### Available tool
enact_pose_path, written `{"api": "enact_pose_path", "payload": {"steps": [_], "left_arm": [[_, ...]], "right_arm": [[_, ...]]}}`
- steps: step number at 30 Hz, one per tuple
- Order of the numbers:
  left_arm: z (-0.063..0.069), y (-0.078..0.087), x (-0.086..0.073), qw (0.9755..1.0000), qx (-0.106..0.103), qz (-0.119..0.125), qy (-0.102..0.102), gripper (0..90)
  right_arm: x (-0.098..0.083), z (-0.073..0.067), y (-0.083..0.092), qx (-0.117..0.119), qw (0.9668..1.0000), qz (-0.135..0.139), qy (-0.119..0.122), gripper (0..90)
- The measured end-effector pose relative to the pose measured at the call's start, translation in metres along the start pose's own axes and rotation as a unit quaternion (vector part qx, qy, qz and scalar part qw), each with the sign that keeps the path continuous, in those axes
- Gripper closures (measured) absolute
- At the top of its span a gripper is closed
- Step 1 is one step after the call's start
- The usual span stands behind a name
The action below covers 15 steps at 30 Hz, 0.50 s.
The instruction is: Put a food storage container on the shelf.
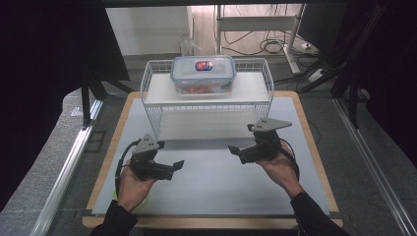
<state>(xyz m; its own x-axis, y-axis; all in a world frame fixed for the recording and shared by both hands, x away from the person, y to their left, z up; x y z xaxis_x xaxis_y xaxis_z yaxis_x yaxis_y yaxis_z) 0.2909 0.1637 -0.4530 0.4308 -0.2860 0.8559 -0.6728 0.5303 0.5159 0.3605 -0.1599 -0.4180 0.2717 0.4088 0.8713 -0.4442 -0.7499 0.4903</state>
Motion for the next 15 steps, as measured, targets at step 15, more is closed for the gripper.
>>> {"api": "enact_pose_path", "payload": {"steps": [15], "left_arm": [[0.023,-0.006,-0.05,0.9998,-0.009,-0.001,-0.016,0.2]], "right_arm": [[-0.051,-0.016,0.01,0.01,0.9994,-0.029,-0.015,0.0]]}}
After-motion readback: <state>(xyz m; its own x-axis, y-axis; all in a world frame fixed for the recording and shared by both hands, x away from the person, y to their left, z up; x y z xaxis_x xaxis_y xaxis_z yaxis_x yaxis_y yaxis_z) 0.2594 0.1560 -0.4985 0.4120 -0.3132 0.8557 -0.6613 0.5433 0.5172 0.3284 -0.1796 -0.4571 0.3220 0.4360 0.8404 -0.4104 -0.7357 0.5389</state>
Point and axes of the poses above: each handheld gripper's, and its own axes: y roughly backward along the jaws, x roughly out of its top, z roughly to its right, the point moved 2 cm from there along -y, roughly forward along the jaws, and after that the axes turned 6 degrees about x, right-handed, at the moved point
